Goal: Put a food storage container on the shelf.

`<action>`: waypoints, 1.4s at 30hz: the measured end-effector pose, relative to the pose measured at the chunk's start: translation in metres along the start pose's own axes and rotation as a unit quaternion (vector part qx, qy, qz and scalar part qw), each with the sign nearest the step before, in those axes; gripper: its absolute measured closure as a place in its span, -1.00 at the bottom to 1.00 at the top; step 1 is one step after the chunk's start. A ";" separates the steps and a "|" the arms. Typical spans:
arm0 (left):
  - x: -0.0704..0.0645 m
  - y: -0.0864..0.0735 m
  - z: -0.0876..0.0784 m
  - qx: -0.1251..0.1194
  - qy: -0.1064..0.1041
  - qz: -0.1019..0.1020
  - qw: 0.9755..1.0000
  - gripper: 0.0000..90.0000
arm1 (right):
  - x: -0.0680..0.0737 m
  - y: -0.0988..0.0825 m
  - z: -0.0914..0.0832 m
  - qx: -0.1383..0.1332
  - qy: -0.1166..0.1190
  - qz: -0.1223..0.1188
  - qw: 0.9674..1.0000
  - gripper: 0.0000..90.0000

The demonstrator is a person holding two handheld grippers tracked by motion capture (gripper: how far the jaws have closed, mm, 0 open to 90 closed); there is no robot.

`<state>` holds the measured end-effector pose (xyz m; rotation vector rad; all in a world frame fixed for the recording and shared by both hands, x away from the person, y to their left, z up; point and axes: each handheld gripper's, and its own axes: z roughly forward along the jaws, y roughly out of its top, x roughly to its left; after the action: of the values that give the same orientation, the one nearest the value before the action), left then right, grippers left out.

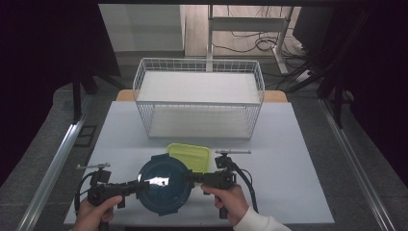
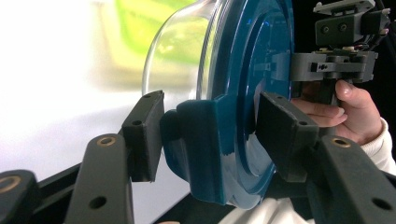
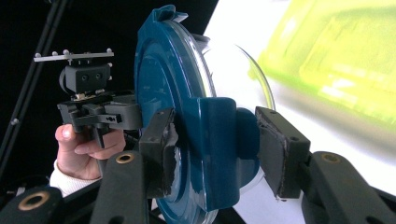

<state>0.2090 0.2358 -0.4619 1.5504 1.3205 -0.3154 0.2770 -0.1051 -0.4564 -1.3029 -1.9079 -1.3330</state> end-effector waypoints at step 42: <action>-0.049 0.228 0.048 -0.027 -0.046 0.102 0.993 0.01 | 0.020 0.189 -0.079 -0.093 -0.015 -0.050 0.994 0.11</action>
<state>0.4031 0.1993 -0.3286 1.5917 1.0794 -0.2184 0.4261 -0.1530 -0.3223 -1.3355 -1.9297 -1.5817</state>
